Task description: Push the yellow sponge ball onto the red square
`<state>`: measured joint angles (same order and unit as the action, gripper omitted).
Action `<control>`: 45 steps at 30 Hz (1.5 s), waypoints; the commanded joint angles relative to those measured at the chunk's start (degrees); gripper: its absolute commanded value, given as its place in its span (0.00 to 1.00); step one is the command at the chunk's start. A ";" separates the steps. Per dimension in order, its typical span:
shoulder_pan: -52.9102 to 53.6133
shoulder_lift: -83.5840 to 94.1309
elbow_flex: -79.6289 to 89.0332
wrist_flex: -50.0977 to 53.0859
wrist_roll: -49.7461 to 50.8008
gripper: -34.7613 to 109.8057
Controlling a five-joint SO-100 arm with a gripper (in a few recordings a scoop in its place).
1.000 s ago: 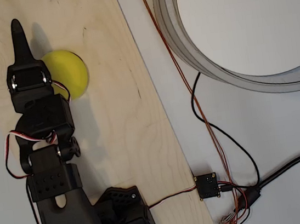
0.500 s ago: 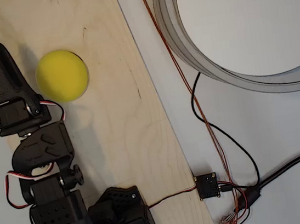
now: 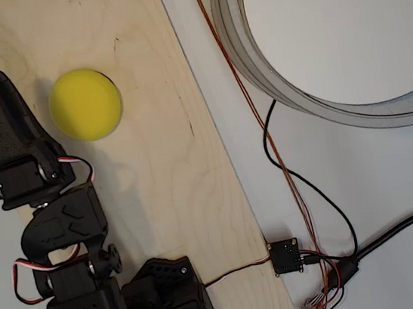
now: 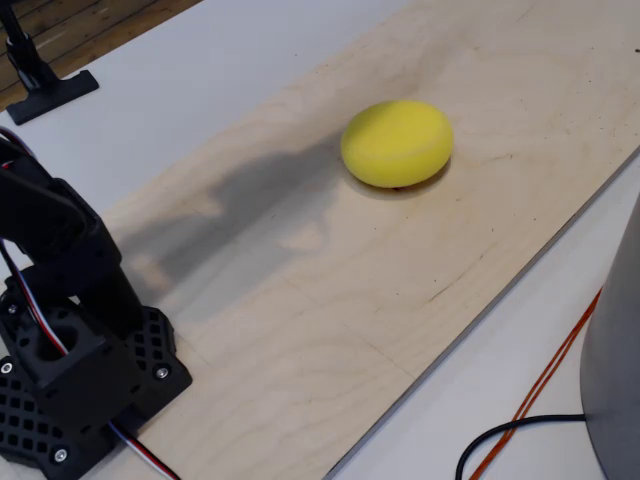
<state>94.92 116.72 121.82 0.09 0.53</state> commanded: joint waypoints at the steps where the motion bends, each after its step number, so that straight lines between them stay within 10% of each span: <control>1: 2.64 -0.79 -3.87 2.11 1.49 0.24; 7: 2.02 0.70 -2.64 0.88 0.44 0.24; 12: -1.85 5.36 3.25 -0.53 -6.15 0.51; 18: -1.49 5.62 2.81 -0.88 -7.12 0.47; 22: 0.00 5.10 2.29 -3.08 -2.72 0.24; 32: 1.67 5.01 7.03 -9.67 -0.70 0.24; 37: -1.32 8.35 12.22 -11.78 -6.59 0.48; 45: -1.14 8.61 12.04 -11.69 -6.86 0.45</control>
<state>93.16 123.22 134.12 -9.84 -6.06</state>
